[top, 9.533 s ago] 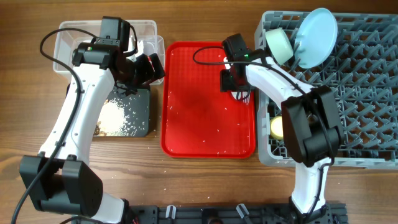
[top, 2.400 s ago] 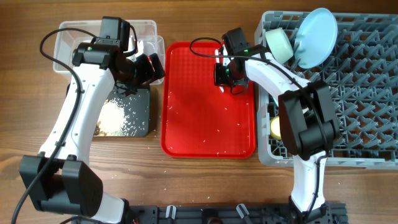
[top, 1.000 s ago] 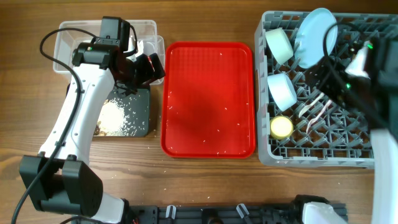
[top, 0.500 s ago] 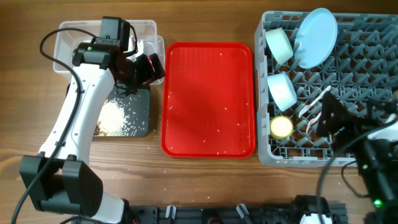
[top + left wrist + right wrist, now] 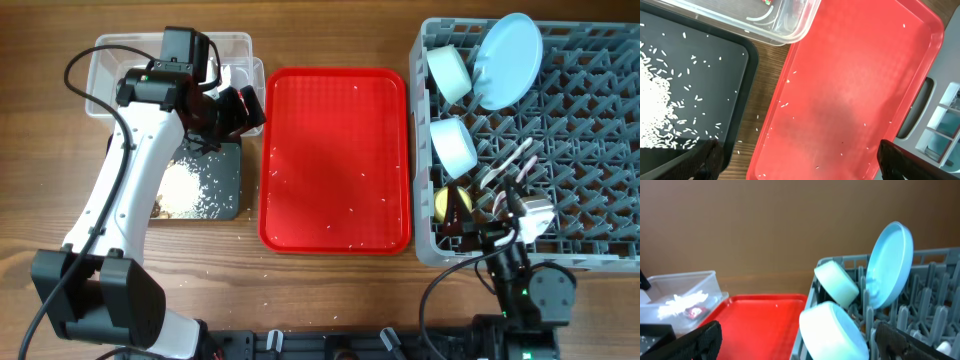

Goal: Sort waste into correct bins and load items into the dishwasher rack

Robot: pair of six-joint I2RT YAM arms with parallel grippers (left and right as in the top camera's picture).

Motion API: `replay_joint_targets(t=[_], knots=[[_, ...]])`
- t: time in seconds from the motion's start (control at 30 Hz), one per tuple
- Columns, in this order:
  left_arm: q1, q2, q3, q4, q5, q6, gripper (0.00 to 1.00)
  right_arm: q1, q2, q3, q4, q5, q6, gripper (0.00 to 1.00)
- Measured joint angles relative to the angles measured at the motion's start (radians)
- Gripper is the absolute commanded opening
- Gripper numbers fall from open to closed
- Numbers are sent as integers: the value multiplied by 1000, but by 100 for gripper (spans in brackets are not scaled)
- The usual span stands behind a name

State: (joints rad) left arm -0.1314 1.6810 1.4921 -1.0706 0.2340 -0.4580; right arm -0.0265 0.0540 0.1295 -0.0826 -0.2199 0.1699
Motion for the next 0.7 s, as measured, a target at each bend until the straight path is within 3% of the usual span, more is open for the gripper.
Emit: replay_joint_targets(t=[0.13, 0.7], knots=[[0, 0, 0, 0, 0, 0, 100, 9, -32, -89, 14, 5, 0, 100], [0, 0, 0, 0, 0, 0, 100, 9, -36, -115, 92, 11, 0, 100]])
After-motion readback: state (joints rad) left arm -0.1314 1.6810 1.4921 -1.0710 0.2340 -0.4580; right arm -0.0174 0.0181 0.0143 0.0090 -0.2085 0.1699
